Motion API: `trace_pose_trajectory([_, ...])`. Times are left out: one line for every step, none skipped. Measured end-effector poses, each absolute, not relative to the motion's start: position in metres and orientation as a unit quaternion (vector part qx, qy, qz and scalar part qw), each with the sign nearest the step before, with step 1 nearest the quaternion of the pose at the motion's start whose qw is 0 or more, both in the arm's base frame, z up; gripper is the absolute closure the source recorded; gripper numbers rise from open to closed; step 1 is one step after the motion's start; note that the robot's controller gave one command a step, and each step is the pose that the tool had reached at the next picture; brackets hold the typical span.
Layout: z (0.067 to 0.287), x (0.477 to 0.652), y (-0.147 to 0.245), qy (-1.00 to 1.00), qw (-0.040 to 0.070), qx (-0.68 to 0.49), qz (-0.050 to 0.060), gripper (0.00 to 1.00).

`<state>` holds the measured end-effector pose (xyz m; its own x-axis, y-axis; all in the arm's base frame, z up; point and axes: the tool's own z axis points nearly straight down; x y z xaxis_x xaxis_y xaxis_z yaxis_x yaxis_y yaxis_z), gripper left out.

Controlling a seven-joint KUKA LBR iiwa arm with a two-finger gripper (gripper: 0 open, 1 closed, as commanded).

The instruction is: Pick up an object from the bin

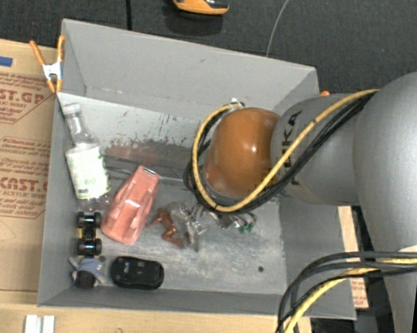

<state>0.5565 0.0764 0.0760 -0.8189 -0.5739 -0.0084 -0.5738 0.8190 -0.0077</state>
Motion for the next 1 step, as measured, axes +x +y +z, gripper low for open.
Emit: trace_pose_trajectory([0.0759,0.5565,0.0763,0.954,0.005,-0.301,-0.003,1.0])
